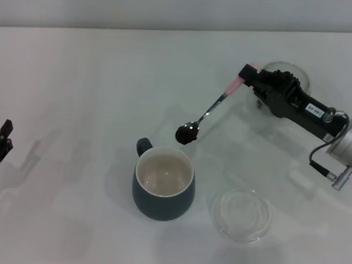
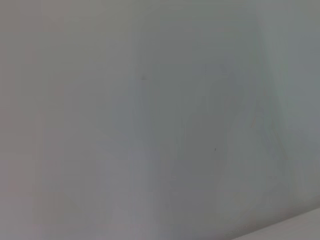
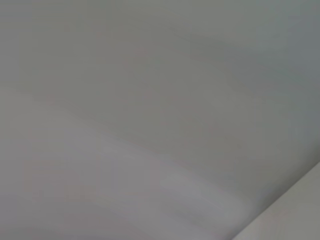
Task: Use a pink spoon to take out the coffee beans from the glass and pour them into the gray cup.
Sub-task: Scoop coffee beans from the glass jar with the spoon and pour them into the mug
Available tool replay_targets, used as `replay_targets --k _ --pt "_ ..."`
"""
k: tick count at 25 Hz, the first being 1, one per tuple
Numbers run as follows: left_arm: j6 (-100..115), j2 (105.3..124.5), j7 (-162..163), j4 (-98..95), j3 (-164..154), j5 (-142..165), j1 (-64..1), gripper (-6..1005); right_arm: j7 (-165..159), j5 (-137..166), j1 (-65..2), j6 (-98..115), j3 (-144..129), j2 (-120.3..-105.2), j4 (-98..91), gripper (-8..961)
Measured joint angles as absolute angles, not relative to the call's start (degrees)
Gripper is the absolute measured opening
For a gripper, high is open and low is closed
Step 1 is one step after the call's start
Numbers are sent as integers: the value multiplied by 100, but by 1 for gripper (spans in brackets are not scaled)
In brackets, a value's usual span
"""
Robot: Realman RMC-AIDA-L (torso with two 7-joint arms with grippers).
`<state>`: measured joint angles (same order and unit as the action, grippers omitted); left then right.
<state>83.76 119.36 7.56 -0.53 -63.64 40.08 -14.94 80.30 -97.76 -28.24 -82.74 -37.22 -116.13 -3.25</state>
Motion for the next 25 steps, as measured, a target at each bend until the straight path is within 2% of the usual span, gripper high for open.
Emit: replay_targets --k 25 --pt "8217 11942 756 -45 -6363 4008 -1546 762 10651 -9688 -3033 -8887 -4210 -11618 -14 147"
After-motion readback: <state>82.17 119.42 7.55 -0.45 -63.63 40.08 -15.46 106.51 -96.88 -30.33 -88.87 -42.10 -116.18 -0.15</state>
